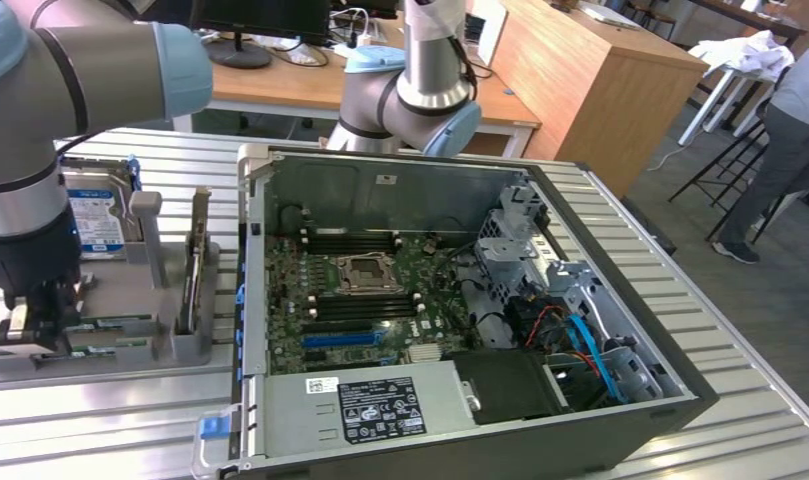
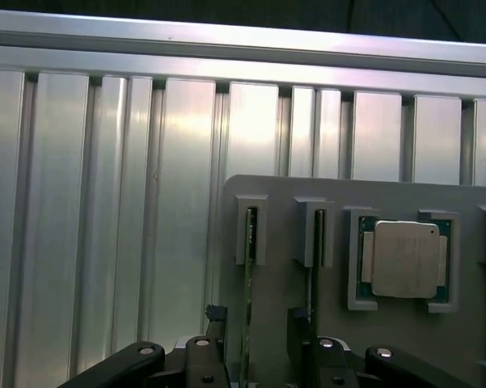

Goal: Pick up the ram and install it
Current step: 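Pick up the ram and move it above insertion slot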

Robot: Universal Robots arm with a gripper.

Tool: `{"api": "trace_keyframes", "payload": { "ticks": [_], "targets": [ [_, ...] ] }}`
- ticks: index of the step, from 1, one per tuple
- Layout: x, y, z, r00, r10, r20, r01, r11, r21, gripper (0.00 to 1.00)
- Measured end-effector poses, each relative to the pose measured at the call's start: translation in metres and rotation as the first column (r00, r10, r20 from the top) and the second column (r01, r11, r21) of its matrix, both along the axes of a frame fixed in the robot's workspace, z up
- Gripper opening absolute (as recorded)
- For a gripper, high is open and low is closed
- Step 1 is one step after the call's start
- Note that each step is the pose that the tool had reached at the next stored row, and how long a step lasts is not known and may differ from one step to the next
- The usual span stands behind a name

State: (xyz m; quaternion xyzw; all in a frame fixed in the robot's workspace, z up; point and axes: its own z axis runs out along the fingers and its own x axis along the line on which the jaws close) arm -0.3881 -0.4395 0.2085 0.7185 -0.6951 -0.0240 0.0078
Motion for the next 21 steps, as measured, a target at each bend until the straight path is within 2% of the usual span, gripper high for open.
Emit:
{"api": "trace_keyframes", "payload": {
  "ticks": [11, 21],
  "targets": [
    [0.001, 0.0001, -0.0042, 1.0, 0.0, 0.0003, 0.0, 1.0, 0.0001, 0.43],
    [0.014, 0.0, -0.0042, 1.0, 0.0, 0.0, 0.0, 1.0, -0.0001, 0.43]
  ]
}}
